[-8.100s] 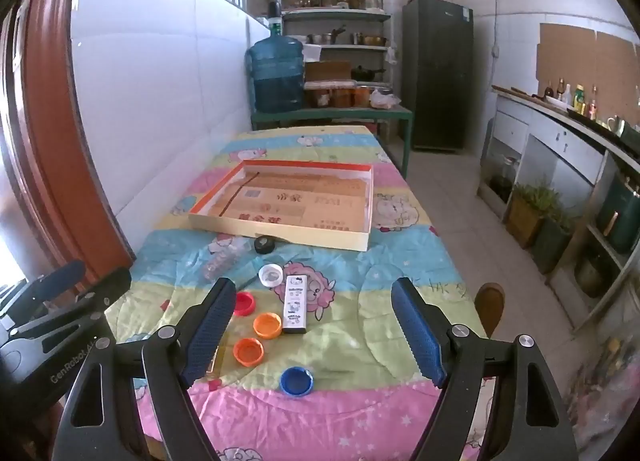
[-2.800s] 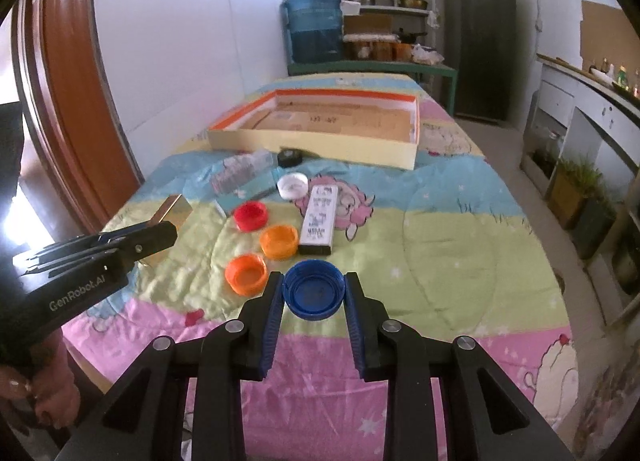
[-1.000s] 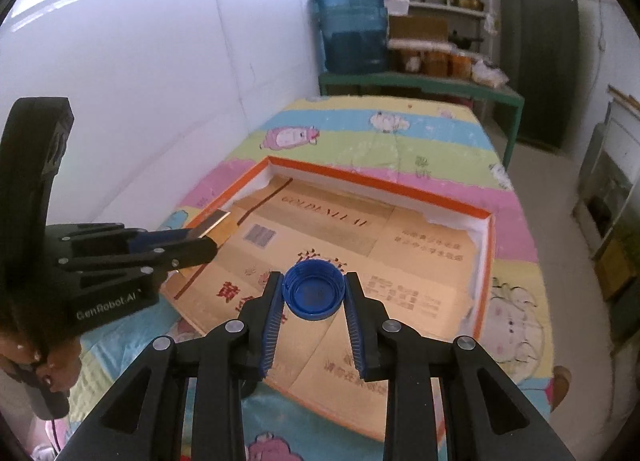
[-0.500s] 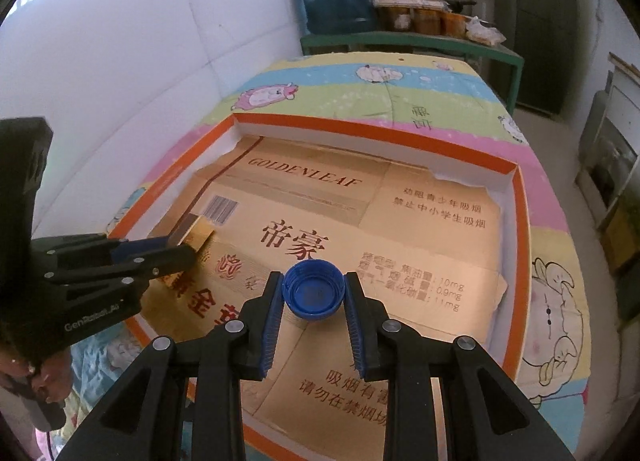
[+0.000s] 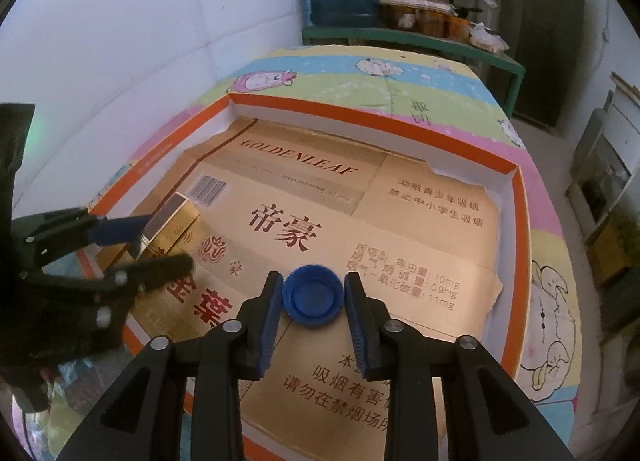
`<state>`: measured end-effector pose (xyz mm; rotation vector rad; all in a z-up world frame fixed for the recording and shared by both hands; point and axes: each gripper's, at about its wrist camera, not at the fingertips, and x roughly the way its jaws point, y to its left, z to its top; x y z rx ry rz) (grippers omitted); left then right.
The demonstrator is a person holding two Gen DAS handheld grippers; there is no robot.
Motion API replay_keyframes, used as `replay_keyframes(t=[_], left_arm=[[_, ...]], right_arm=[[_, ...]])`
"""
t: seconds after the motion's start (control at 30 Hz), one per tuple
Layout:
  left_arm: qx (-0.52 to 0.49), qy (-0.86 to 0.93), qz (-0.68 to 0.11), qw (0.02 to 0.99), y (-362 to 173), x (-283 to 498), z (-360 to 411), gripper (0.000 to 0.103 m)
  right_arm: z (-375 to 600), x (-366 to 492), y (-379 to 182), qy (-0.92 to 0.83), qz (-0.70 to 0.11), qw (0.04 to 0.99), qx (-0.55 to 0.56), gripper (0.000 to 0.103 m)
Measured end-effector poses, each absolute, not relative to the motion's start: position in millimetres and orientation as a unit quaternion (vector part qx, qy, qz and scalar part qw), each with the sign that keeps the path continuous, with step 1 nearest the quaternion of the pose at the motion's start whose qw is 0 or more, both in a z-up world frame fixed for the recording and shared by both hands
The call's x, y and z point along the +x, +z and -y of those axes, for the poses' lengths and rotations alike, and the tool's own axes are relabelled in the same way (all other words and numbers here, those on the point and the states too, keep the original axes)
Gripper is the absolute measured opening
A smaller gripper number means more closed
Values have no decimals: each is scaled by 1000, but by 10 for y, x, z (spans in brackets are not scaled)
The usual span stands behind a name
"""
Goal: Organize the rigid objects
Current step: 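Carry the gold tube and blue cap into the box and open both tools, then withdraw both tools from the box back toward the remaining items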
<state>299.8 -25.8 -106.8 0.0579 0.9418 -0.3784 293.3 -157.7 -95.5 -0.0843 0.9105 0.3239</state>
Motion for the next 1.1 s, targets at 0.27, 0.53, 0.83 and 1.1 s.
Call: replay_keyframes(t=[0.27,0.53,0.83,1.1], left_arm=[[24,-162,-428,889,-931,2849,196,72],[21,-149,-401,904,-677,2559,140,72],[-13,-103,-369,924,-425,2002,35,68],[-1,-81,-334,939,-180,1501,20,67]], right_arm=[[1596,2796,-849,150,-420,894,-42,46],[1599,2538,-689,131,-408,903,-20,46],[1544,2079,-483,105,-398,911,6,46],[1462,1620,-285,88,-378,921,8,46]])
